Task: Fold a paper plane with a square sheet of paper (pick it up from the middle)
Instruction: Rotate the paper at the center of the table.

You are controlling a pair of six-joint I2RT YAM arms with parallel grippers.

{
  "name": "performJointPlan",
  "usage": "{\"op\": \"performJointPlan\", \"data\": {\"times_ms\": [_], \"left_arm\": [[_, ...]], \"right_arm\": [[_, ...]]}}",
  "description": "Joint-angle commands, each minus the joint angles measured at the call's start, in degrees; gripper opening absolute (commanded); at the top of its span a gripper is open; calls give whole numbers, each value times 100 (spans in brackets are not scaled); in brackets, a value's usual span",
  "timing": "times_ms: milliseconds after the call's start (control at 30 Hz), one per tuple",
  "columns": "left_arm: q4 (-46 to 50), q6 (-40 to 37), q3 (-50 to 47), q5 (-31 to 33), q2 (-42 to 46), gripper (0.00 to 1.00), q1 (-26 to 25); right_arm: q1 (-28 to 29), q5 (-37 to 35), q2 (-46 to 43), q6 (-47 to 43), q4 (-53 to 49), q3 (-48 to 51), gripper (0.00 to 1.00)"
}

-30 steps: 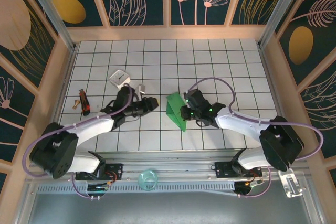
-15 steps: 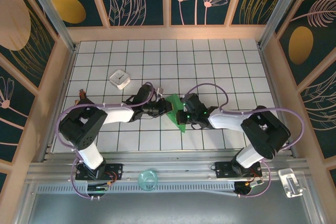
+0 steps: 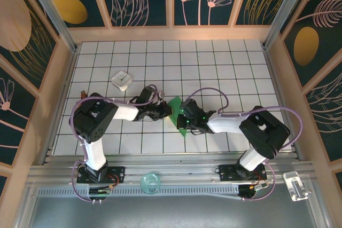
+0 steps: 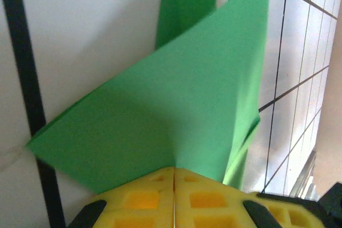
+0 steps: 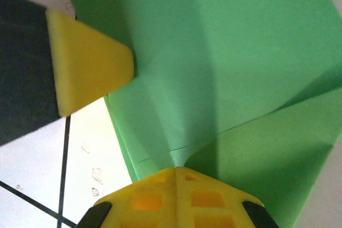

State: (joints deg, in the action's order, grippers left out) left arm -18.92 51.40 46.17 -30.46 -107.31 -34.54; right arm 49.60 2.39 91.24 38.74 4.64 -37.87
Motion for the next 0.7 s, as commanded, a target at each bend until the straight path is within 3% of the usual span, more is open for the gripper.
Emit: {"op": "performJointPlan", "data": {"times_ms": [0,233,667], "left_arm": [[396,-577,352,-132,-281,10,124],[1413,-1685,1210,-332,-854,11,229],[1646,-1767,1296,13,-924,9,264]], "right_arm": [[237,-116,50,512,-86,-23,4],[228,255,-421,230,135,-46,11],[354,914,-415,150,686,517,8]]}}
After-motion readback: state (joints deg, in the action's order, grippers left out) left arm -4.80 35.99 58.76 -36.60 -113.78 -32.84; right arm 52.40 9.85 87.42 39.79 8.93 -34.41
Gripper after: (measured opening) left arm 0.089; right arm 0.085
